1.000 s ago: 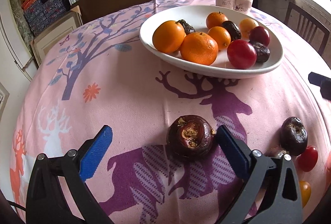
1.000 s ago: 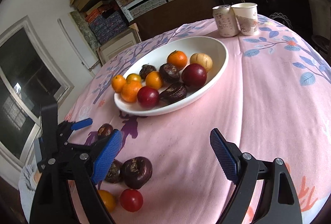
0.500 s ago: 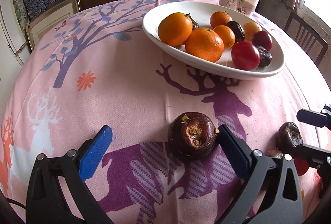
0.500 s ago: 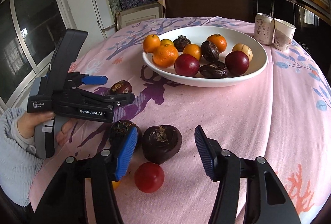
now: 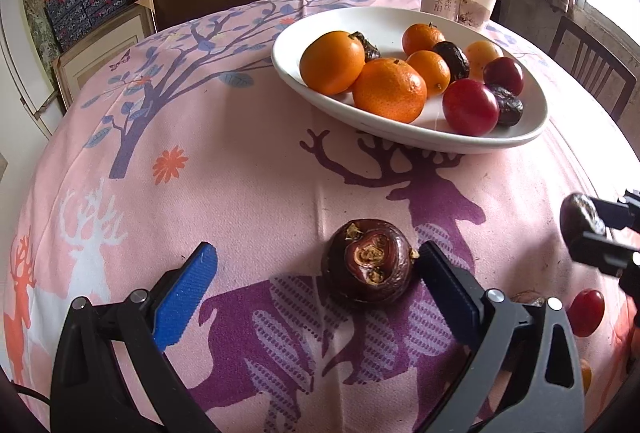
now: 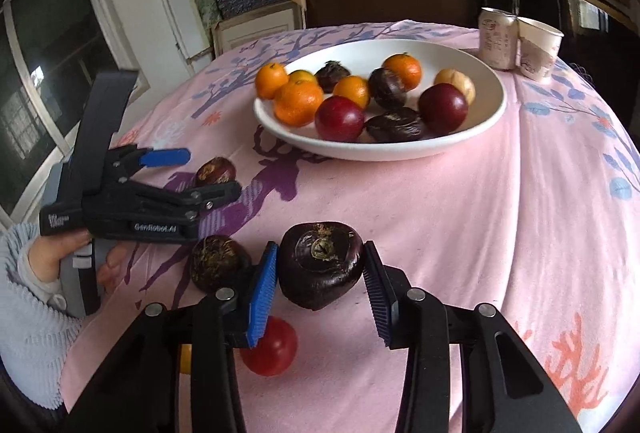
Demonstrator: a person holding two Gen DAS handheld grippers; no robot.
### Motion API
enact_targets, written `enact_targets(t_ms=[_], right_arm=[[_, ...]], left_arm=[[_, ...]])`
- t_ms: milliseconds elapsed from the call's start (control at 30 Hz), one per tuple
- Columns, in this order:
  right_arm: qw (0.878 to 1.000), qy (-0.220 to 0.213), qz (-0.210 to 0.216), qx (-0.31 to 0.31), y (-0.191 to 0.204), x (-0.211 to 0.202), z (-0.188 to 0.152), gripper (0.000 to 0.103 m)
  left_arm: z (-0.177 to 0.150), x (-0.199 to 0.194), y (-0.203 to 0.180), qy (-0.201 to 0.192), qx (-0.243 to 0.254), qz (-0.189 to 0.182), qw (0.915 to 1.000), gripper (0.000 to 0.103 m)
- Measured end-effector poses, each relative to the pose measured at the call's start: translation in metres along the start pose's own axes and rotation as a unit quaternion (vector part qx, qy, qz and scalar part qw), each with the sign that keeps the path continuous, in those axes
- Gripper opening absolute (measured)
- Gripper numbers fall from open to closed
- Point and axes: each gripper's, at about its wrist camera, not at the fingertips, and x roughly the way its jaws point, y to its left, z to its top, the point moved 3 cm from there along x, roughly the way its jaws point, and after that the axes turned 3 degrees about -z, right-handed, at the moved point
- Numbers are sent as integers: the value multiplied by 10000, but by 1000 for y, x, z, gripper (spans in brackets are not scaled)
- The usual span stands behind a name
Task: Organize fruits
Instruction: 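Grasp a dark brown fruit with the left tool while the right tool grasps another dark fruit, then lower both dark fruits onto the plate and open both tools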
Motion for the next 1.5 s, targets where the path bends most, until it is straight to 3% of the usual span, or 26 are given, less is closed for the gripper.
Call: enact_targets(t_ms=[67, 133, 367, 500, 667, 900, 1100, 1300, 1367, 1400, 1433, 1467, 1500], right_arm=[[9999, -46, -15, 156, -6, -1, 2, 43], [9999, -56, -10, 147, -5, -1, 1, 43], [9999, -77, -19, 134, -5, -2, 2, 43], [9998, -115, -15, 188, -7, -4, 2, 43], [9976, -598, -17, 362, -15, -22, 10, 43], [9945, -847, -96, 603, -34, -26, 64, 43], [9932, -816, -195, 812, -52, 7, 110, 43], [9944, -744, -427, 615, -57, 39, 123, 43], [9939, -869, -403, 553, -58, 40, 123, 47], [9935, -893, -438, 559, -60, 40, 123, 60], [9929, -921, -474, 577, -61, 38, 122, 63], [9927, -936, -489, 590, -61, 37, 122, 63], [9926, -939, -476, 601, -60, 36, 121, 63]], left_arm=[[1, -1, -4, -25, 90, -67, 9999, 95], [1, -3, -6, -93, 94, -364, 9992, 68], [2, -6, -7, -181, 85, -501, 9985, 41], [2, -10, -9, -288, 102, -518, 9982, 41], [10, -30, -9, -696, -20, -625, 9956, 41], [68, -52, -30, -1118, 177, -730, 9909, 41], [115, -31, -46, -1145, 257, -781, 9900, 41], [134, 12, -42, -1006, 111, -620, 9929, 41], [131, 26, -40, -862, 116, -578, 9945, 41], [128, 30, -40, -832, 148, -532, 9950, 42], [127, 30, -41, -901, 233, -468, 9946, 43], [126, 29, -43, -906, 280, -366, 9948, 47], [125, 27, -44, -939, 286, -317, 9947, 60]])
